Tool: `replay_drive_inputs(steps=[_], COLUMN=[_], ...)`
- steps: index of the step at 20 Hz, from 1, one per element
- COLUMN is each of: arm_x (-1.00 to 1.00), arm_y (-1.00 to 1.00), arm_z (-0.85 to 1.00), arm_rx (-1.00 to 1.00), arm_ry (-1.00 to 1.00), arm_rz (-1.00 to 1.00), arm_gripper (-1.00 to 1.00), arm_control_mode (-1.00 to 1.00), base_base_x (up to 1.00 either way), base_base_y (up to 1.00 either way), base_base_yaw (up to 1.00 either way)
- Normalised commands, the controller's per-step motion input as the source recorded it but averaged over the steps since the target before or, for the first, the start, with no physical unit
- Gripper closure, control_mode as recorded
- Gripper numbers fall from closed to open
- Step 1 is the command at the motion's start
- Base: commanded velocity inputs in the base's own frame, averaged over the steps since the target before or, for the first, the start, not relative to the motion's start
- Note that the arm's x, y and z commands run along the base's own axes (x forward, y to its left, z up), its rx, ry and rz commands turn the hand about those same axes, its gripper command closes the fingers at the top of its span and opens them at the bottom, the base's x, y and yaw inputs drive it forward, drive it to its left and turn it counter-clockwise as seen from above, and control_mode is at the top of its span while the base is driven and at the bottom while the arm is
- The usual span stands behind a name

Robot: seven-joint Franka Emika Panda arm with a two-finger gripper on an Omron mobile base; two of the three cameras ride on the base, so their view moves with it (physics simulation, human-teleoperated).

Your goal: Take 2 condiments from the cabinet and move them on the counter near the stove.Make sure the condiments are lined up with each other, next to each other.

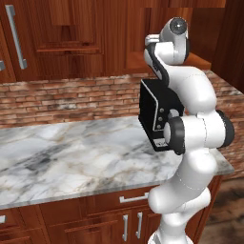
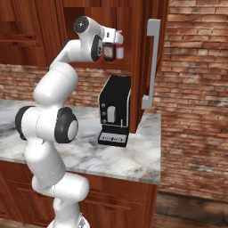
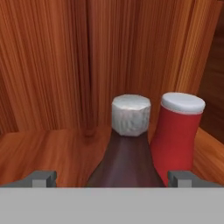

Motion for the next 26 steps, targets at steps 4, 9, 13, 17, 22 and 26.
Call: replay_drive_inputs(steps=[4, 9, 13, 17, 22, 26], arm_x=[0.04, 0.00, 0.00, 0.00, 0.00, 0.00], arm_y=[0.00, 0.00, 0.00, 0.00, 0.00, 0.00], arm_z=[0.00, 0.00, -0.01, -0.09, -0.14, -0.22], arm_rx=[0.00, 0.00, 0.00, 0.00, 0.00, 0.00], arm_ry=[0.00, 0.00, 0.00, 0.00, 0.00, 0.00], arm_rz=[0.00, 0.00, 0.00, 0.00, 0.00, 0.00], arm_gripper=[-1.00, -1.00, 1.00, 1.00, 1.00, 1.00], arm_control_mode=[-1.00, -1.00, -1.00, -1.00, -1.00, -1.00], base_base_x=[0.00, 0.00, 0.00, 0.00, 0.00, 0.00], base_base_y=[0.00, 0.00, 0.00, 0.00, 0.00, 0.00], base_base_yaw=[0.00, 0.00, 0.00, 0.00, 0.00, 0.00])
